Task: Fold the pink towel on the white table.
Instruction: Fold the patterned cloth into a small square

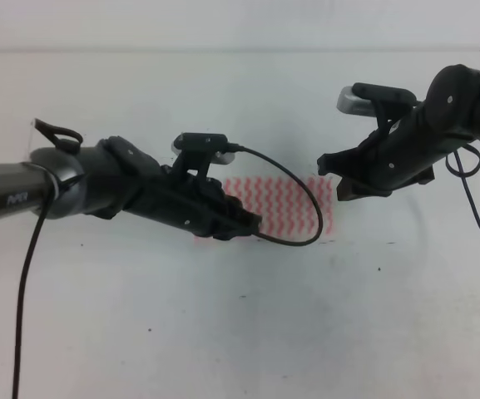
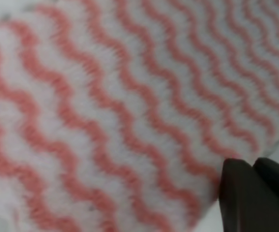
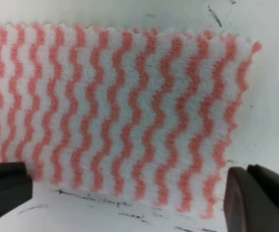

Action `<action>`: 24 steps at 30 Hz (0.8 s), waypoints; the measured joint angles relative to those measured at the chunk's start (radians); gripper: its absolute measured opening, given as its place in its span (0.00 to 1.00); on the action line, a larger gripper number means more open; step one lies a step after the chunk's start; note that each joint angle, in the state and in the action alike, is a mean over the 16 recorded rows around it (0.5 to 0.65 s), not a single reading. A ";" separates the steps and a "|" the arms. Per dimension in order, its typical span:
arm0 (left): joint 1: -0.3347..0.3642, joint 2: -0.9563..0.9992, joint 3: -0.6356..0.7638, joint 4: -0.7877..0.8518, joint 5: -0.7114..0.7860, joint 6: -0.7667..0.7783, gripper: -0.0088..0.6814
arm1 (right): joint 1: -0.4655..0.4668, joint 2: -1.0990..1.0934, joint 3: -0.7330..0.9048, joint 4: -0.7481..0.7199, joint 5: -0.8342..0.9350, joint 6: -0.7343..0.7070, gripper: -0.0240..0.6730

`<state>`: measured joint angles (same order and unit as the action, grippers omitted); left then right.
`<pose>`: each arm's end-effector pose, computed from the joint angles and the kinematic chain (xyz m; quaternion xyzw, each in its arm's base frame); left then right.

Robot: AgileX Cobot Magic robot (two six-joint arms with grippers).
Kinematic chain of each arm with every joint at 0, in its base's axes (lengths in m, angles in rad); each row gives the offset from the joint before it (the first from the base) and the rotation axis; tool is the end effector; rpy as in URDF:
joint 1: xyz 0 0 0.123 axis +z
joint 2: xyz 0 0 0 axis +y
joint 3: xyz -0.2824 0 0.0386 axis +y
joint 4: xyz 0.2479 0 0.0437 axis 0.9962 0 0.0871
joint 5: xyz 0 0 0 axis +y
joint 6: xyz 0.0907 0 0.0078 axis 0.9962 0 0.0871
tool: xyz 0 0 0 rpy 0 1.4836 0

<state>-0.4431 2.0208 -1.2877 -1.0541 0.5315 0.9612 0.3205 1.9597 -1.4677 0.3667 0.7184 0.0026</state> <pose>0.3621 -0.2164 0.1616 0.2608 0.8896 -0.2803 0.2490 0.3945 0.1536 0.2126 -0.0459 0.9636 0.1807 0.1917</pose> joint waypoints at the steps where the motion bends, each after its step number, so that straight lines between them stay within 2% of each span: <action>1: 0.000 0.004 0.000 0.001 0.000 0.000 0.04 | 0.000 0.001 0.000 0.000 0.000 0.000 0.01; 16: 0.007 -0.024 -0.001 0.040 0.002 -0.008 0.04 | 0.000 0.003 0.000 0.001 0.008 -0.003 0.01; 24: 0.022 -0.052 0.004 0.172 -0.004 -0.109 0.04 | 0.000 0.001 0.000 0.004 0.017 -0.003 0.01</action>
<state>-0.4212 1.9689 -1.2841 -0.8818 0.5275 0.8524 0.3206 1.9611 -1.4675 0.3702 0.7354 0.0000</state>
